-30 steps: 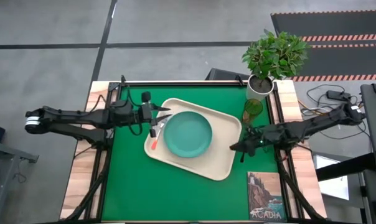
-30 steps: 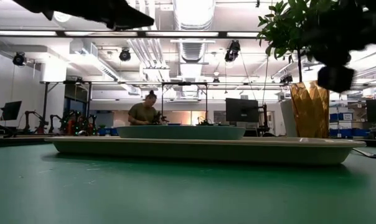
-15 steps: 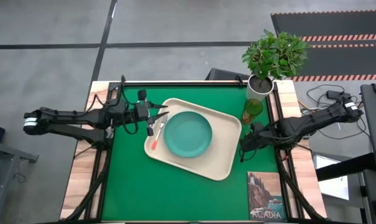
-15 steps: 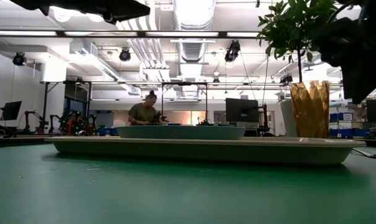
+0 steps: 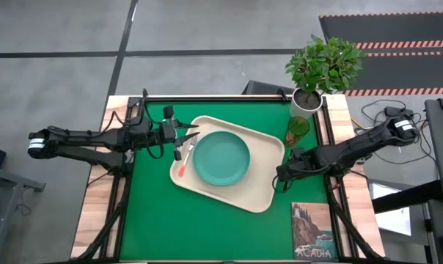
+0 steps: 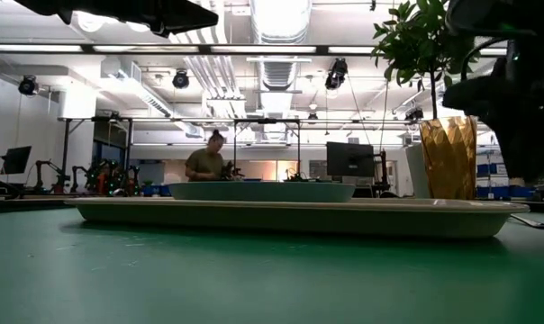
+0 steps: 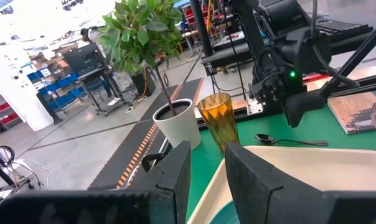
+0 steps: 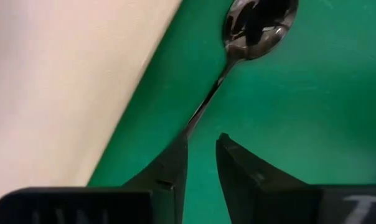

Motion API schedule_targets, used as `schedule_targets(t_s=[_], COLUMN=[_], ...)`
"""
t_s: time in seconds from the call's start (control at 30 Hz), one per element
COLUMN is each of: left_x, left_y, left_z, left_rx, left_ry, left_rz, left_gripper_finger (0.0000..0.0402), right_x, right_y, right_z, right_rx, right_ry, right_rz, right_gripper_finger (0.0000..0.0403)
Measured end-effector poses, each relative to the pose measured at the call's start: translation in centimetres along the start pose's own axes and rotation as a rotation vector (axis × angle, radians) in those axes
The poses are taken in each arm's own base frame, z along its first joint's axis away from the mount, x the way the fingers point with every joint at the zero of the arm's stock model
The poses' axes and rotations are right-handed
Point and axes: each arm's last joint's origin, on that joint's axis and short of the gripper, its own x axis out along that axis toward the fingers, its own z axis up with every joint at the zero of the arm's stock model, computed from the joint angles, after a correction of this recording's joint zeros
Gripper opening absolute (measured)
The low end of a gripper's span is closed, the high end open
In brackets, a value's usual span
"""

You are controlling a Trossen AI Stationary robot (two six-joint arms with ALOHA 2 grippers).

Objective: Pick and place plate/cup/fork/spoon on tray
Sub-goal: Put the black spoon on the white tray to the right of the green plate

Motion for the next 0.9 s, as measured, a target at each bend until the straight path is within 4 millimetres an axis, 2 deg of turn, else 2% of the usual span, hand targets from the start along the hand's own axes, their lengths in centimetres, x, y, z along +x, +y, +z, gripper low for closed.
schedule_targets(t_s=[0.3, 0.43, 0.67, 0.9], left_x=[0.0, 0.0, 0.0, 0.0], left_y=[0.0, 0.1, 0.1, 0.1], left_z=[0.0, -0.1, -0.1, -0.1], left_rx=[0.052, 0.053, 0.053, 0.053], left_ry=[0.008, 0.014, 0.015, 0.019], left_rz=[0.017, 0.029, 0.031, 0.037], left_gripper_finger=[0.0081, 0.0081, 0.0081, 0.0081], right_x=[2.0, 3.1, 4.9, 5.9], right_y=[0.5, 0.8, 1.3, 1.6], right_z=[0.0, -0.1, -0.2, -0.3], right_rx=[0.023, 0.018, 0.003, -0.004], right_ry=[-0.075, -0.097, -0.124, -0.134], right_rz=[-0.100, -0.153, -0.220, -0.248], right_gripper_finger=[0.0146, 0.0164, 0.0166, 0.0146])
